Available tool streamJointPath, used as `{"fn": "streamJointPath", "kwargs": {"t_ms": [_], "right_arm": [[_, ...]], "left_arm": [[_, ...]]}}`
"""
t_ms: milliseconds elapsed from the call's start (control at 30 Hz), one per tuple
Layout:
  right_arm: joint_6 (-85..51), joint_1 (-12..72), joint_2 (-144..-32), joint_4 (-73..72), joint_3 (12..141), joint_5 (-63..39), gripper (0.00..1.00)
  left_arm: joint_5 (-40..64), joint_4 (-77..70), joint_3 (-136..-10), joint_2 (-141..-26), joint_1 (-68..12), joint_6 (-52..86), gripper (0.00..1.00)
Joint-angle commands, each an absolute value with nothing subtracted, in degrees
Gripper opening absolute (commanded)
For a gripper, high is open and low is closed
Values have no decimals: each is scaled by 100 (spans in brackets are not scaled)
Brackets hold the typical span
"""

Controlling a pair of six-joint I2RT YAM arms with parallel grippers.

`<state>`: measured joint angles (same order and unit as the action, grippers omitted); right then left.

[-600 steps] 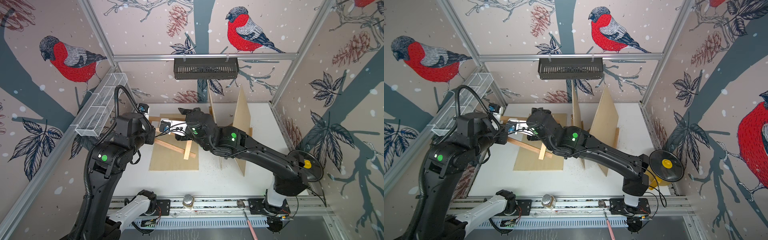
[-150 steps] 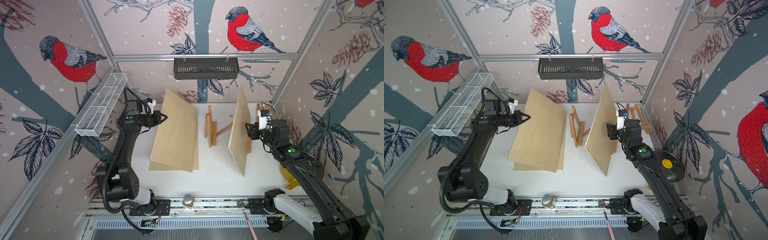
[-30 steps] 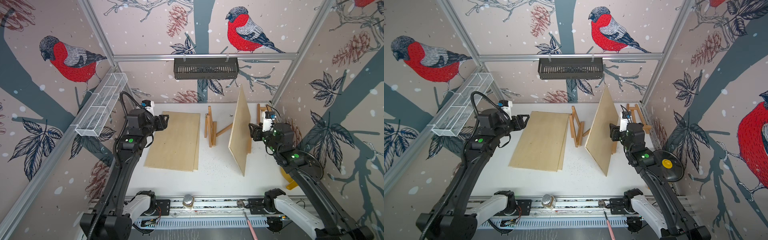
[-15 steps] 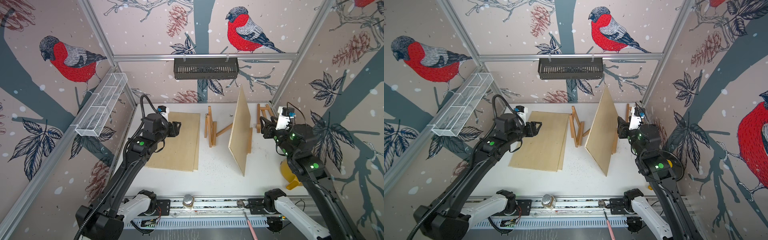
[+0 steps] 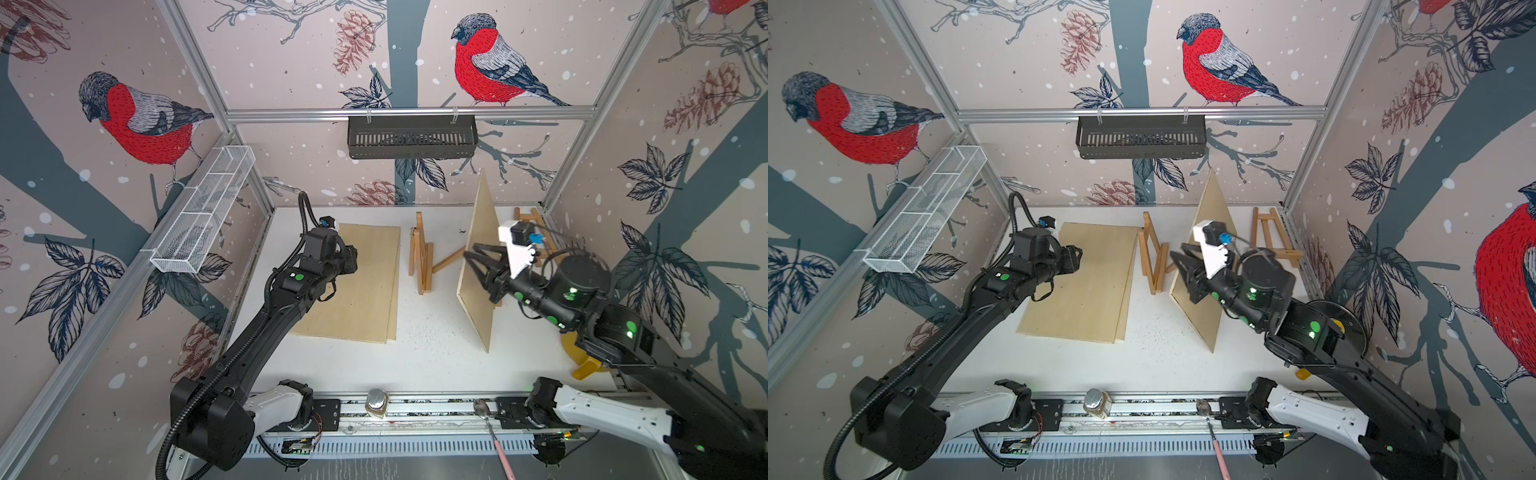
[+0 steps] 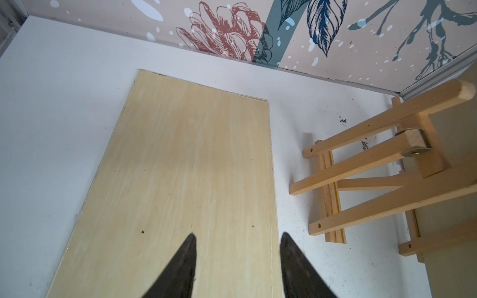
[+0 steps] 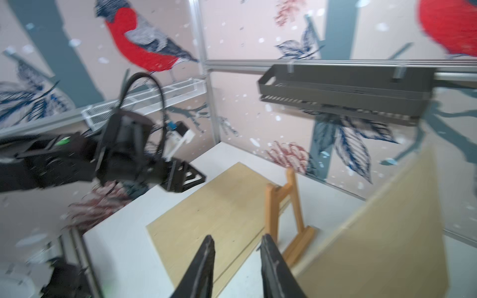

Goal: Disassemble the easel
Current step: Adjust the drawing board.

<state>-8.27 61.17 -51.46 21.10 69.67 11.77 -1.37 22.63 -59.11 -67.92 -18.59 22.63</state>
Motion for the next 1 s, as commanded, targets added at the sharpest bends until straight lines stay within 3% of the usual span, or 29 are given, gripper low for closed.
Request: {"fn": "streamJointPath", "kwargs": {"t_ms": [0, 100, 267, 500, 667, 967], "right_arm": [[-451, 7457, -5676, 2315, 7217, 2812, 32], [-414, 8525, -6323, 2619, 7490, 3514, 30], [-922, 8947, -7108, 2665, 7425, 3214, 19], [-2018, 8767, -8304, 2763, 7058, 3265, 11], [-2539, 8212, -9275, 2963, 7114, 2702, 7], [-2766, 7635, -10261, 2778, 7171, 2651, 6]], "left_arm": [[-125, 2539, -5947, -6747, -1542, 2321, 53], [261, 2863, -6110, -6834, -887, 2214, 53], [533, 3389, -6597, -7278, -87, 1796, 51], [202, 4047, -7266, -8191, 113, 1416, 49], [13, 4223, -7383, -8804, 301, 1178, 48], [-33, 4015, -7109, -9587, 799, 1117, 47]]}}
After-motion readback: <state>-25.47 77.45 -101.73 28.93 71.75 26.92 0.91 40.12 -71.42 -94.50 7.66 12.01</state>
